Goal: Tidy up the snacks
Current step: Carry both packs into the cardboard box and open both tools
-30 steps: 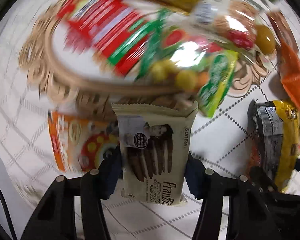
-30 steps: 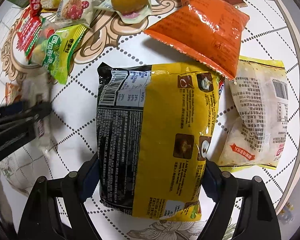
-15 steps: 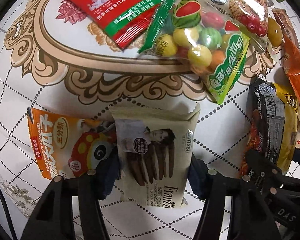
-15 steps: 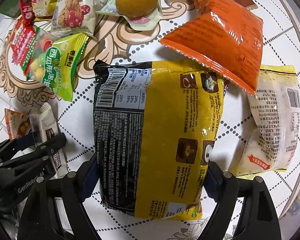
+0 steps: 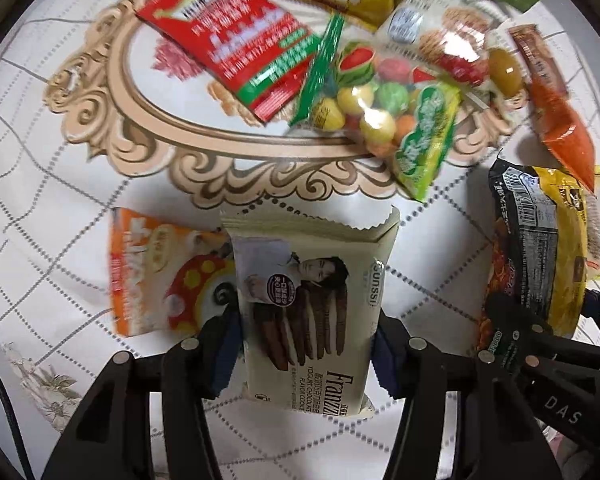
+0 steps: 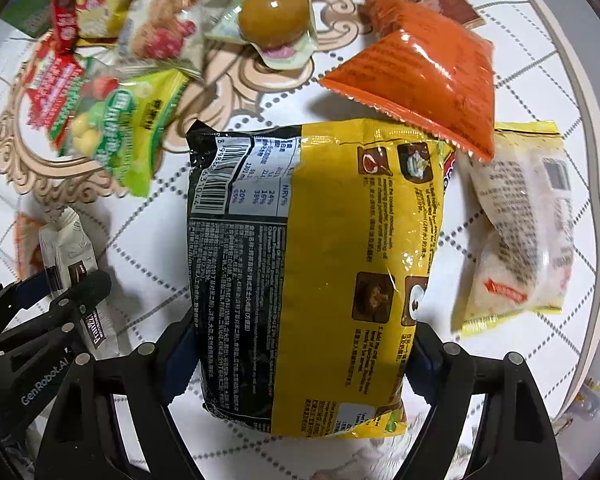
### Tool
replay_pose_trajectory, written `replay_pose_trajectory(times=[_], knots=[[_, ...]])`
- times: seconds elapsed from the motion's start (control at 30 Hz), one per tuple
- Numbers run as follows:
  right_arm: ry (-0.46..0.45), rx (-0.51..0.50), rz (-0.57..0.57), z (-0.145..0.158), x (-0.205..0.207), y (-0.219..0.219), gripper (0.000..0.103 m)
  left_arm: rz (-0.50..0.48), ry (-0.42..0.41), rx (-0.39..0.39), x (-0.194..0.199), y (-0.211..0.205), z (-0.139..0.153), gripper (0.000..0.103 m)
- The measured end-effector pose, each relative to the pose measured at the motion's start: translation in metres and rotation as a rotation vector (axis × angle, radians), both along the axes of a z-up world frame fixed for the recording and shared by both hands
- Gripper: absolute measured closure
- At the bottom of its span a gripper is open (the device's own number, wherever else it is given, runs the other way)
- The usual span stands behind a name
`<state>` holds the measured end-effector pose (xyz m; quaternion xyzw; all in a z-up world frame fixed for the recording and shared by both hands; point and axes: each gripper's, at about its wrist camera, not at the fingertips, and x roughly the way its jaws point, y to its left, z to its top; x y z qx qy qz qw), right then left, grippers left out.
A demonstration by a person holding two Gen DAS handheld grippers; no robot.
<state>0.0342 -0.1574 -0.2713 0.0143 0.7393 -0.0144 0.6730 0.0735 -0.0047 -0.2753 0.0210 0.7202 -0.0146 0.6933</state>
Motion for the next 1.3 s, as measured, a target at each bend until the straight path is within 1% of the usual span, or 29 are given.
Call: replay_pose_trajectory(times=[0.13, 0.27, 0.4, 0.43, 0.53, 0.6, 0.63, 0.67, 0.73, 0.8, 0.9, 1.0, 1.1, 1.17, 1.27, 1.3], knots=[[-0.045, 0.033, -0.019, 0.025, -0.011, 0.003, 0.017, -0.020, -0.041, -0.037, -0.015, 0.007, 0.035, 0.050], [-0.112, 0.070, -0.034, 0.060, -0.020, 0.007, 0.017, -0.031, -0.097, -0.089, -0.024, 0.015, 0.079, 0.050], [-0.191, 0.124, -0.047, 0.097, -0.018, 0.010, 0.017, -0.023, -0.156, -0.146, -0.019, 0.025, 0.127, 0.050], [-0.206, 0.138, -0.049, 0.107, -0.014, 0.009, 0.017, -0.019, -0.164, -0.160, -0.014, 0.030, 0.136, 0.050], [-0.266, 0.192, -0.057, 0.139, 0.007, 0.009, 0.017, -0.001, -0.209, -0.209, 0.015, 0.036, 0.176, 0.050], [-0.304, 0.218, -0.050, 0.162, 0.026, 0.005, 0.017, 0.004, -0.239, -0.224, 0.036, 0.035, 0.199, 0.050], [-0.328, 0.234, -0.046, 0.175, 0.039, 0.003, 0.017, 0.007, -0.250, -0.224, 0.059, 0.028, 0.205, 0.050], [-0.342, 0.245, -0.043, 0.180, 0.049, 0.005, 0.017, 0.012, -0.270, -0.222, 0.074, 0.026, 0.217, 0.050], [-0.375, 0.270, -0.032, 0.200, 0.078, 0.001, 0.017, 0.013, -0.298, -0.220, 0.106, 0.018, 0.235, 0.050], [-0.406, 0.277, -0.014, 0.215, 0.113, -0.003, 0.017, 0.012, -0.316, -0.218, 0.138, 0.011, 0.250, 0.050], [-0.436, 0.267, 0.004, 0.226, 0.172, -0.007, 0.017, 0.026, -0.317, -0.198, 0.201, -0.001, 0.255, 0.050], [-0.420, 0.257, 0.021, 0.216, 0.234, -0.010, 0.017, 0.044, -0.277, -0.182, 0.266, -0.005, 0.233, 0.050], [-0.371, 0.241, 0.043, 0.192, 0.291, -0.009, 0.016, 0.065, -0.217, -0.157, 0.312, -0.004, 0.199, 0.050], [-0.326, 0.228, 0.054, 0.172, 0.324, -0.008, 0.016, 0.078, -0.163, -0.161, 0.340, -0.003, 0.175, 0.049], [-0.247, 0.220, 0.075, 0.132, 0.361, -0.007, 0.016, 0.087, -0.094, -0.148, 0.368, -0.002, 0.141, 0.049], [-0.220, 0.218, 0.080, 0.118, 0.372, -0.006, 0.016, 0.088, -0.079, -0.143, 0.375, -0.003, 0.134, 0.049]])
